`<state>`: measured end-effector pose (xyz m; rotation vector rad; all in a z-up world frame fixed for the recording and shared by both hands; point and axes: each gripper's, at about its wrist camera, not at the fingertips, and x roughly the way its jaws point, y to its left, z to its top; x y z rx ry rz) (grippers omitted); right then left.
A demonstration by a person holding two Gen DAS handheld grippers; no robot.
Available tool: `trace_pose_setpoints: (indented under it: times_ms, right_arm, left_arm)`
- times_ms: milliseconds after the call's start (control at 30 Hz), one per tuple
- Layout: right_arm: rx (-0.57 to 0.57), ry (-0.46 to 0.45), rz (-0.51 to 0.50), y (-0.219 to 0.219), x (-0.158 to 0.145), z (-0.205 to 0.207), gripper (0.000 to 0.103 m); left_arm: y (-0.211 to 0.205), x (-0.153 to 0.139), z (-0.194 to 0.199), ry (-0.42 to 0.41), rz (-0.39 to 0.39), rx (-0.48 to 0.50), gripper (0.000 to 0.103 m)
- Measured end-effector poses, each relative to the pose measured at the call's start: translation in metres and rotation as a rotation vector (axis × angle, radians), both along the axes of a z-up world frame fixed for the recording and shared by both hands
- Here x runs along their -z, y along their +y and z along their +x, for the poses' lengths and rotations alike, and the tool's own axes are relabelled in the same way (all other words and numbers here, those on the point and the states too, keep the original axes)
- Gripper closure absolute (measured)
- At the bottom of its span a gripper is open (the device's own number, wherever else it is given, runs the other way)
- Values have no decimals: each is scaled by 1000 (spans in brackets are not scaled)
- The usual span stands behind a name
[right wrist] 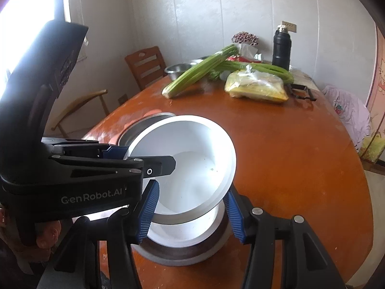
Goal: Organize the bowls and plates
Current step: 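Lift the red-sided bowl with the left gripper and carry it over the steel bowl, then lower the red-sided bowl into the white bowl inside the steel bowl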
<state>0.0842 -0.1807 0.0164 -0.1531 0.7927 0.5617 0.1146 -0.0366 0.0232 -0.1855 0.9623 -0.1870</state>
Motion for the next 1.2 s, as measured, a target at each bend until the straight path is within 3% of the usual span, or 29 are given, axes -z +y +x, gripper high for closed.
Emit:
trace_pose_setpoints:
  times_ms: [567,1200]
  right_arm:
    - [-15,48,-14,1,20,-6,49]
    - [-10,29,-16,0,16,-5,49]
  left_arm:
    - [-3,24,-3,47,19,-4,69]
    - [-6,18,-4,26,31,-12,69]
